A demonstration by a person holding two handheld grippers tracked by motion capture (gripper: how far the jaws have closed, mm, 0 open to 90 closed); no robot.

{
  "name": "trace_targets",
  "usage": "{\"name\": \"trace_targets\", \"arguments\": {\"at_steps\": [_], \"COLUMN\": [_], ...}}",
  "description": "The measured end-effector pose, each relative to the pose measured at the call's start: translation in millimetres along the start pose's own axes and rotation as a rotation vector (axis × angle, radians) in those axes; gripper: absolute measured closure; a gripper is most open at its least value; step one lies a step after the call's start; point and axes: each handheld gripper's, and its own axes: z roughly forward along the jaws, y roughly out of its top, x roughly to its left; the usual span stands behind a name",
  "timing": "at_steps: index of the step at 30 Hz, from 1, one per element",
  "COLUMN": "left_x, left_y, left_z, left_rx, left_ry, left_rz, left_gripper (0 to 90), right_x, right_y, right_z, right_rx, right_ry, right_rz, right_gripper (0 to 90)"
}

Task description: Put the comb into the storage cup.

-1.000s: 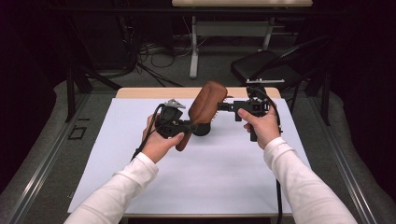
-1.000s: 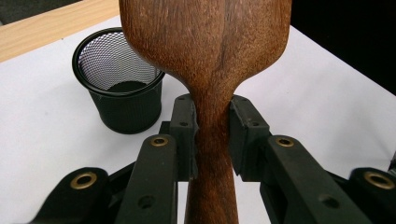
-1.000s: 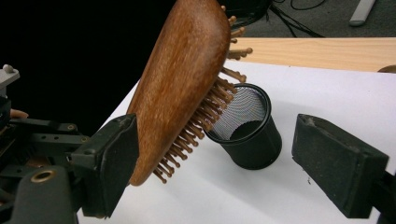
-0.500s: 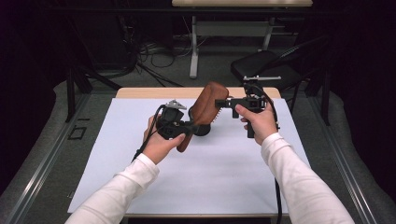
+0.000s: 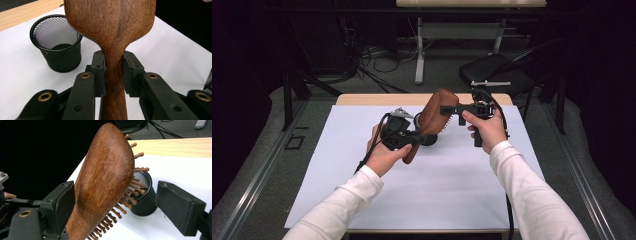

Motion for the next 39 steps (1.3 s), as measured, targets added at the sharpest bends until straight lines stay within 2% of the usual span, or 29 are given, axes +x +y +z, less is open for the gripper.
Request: {"name": "trace_targets", "arguments": {"at_steps": [16,39], "left_x": [-4.0,-7.8], "left_y": [-0.6,-0.7], "left_z": [3.0,5.7], "left_rx": [-0.006,-0.002], "left_ry": [-0.014,-0.026], "left_rz": [0.013,0.021], "left_gripper": [73.0,73.0], "right_x": [-1.1,-1.4], "right_y": [0.4,-0.3], "right_z": [2.9,8.8], "right_rx": [-0.003,0.027], "right_ry": [0.054,0.09], "right_rz": [0.019,0.026], "right_gripper": [19.4,24.8]}}
